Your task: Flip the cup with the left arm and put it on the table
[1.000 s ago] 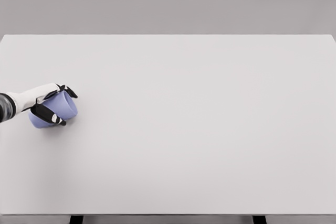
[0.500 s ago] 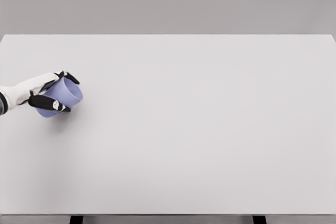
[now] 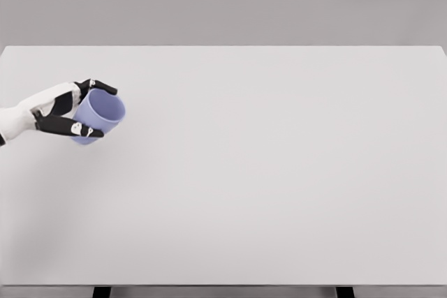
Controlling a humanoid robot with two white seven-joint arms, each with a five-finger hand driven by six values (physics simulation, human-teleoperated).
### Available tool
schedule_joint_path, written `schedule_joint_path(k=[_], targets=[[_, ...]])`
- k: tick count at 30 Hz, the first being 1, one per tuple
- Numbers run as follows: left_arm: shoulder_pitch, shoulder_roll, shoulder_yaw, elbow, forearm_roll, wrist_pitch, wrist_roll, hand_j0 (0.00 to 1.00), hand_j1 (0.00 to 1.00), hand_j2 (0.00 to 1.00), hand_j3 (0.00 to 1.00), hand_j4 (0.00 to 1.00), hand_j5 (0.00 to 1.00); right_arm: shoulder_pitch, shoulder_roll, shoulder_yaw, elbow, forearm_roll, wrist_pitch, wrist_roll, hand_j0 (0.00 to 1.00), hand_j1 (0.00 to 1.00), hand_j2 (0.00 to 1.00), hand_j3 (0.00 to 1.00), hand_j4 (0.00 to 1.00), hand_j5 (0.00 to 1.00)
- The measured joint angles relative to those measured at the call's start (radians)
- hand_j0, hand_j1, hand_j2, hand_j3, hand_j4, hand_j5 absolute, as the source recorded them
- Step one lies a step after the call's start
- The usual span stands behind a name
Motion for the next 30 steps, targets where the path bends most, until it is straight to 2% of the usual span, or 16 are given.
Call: schedule_joint_path(k=[3,5,7,9,11,13,19,21,24,27,30], targets=[[0.002,-0.015,0.010,0.029,0.070,-0.044,-0.091,0.59,0.59,0.59,0.59,0.59,0.59,0.000,0.000,0.000,0.000,0.000,0.000,0.000,1.00,1.00,1.00,1.00,1.00,1.00],[0.051,-0.053,0.041,0.088,0.139,-0.067,-0.168,0.59,0.59,0.59,0.59,0.59,0.59,0.000,0.000,0.000,0.000,0.000,0.000,0.000,1.00,1.00,1.00,1.00,1.00,1.00],[0.110,-0.117,0.133,0.180,0.198,-0.064,-0.207,0.59,0.59,0.59,0.59,0.59,0.59,0.000,0.000,0.000,0.000,0.000,0.000,0.000,1.00,1.00,1.00,1.00,1.00,1.00],[0.129,-0.187,0.251,0.268,0.235,-0.013,-0.227,0.59,0.59,0.59,0.59,0.59,0.59,0.000,0.000,0.000,0.000,0.000,0.000,0.000,1.00,1.00,1.00,1.00,1.00,1.00],[0.160,-0.249,0.374,0.342,0.253,0.064,-0.236,0.59,0.59,0.59,0.59,0.59,0.59,0.000,0.000,0.000,0.000,0.000,0.000,0.000,1.00,1.00,1.00,1.00,1.00,1.00],[0.187,-0.292,0.469,0.380,0.251,0.122,-0.242,0.59,0.59,0.59,0.59,0.59,0.59,0.000,0.000,0.000,0.000,0.000,0.000,0.000,1.00,1.00,1.00,1.00,1.00,1.00],[0.212,-0.385,0.596,0.408,0.154,0.142,-0.247,0.60,0.60,0.60,0.60,0.60,0.60,0.000,0.000,0.000,0.000,0.000,0.000,0.000,1.00,1.00,1.00,1.00,1.00,1.00],[0.247,-0.417,0.630,0.410,0.104,0.118,-0.247,0.60,0.60,0.60,0.60,0.60,0.60,0.000,0.000,0.000,0.000,0.000,0.000,0.000,1.00,1.00,1.00,1.00,1.00,1.00],[0.248,-0.469,0.692,0.417,0.032,0.092,-0.248,0.60,0.60,0.60,0.60,0.60,0.60,0.000,0.000,0.000,0.000,0.000,0.000,0.000,1.00,1.00,1.00,1.00,1.00,1.00],[0.248,-0.515,0.724,0.430,-0.033,0.059,-0.248,0.60,0.60,0.60,0.60,0.60,0.60,0.000,0.000,0.000,0.000,0.000,0.000,0.000,1.00,1.00,1.00,1.00,1.00,1.00],[0.239,-0.577,0.760,0.479,-0.108,0.033,-0.248,0.60,0.60,0.60,0.60,0.60,0.60,0.000,0.000,0.000,0.000,0.000,0.000,0.000,1.00,1.00,1.00,1.00,1.00,1.00]])
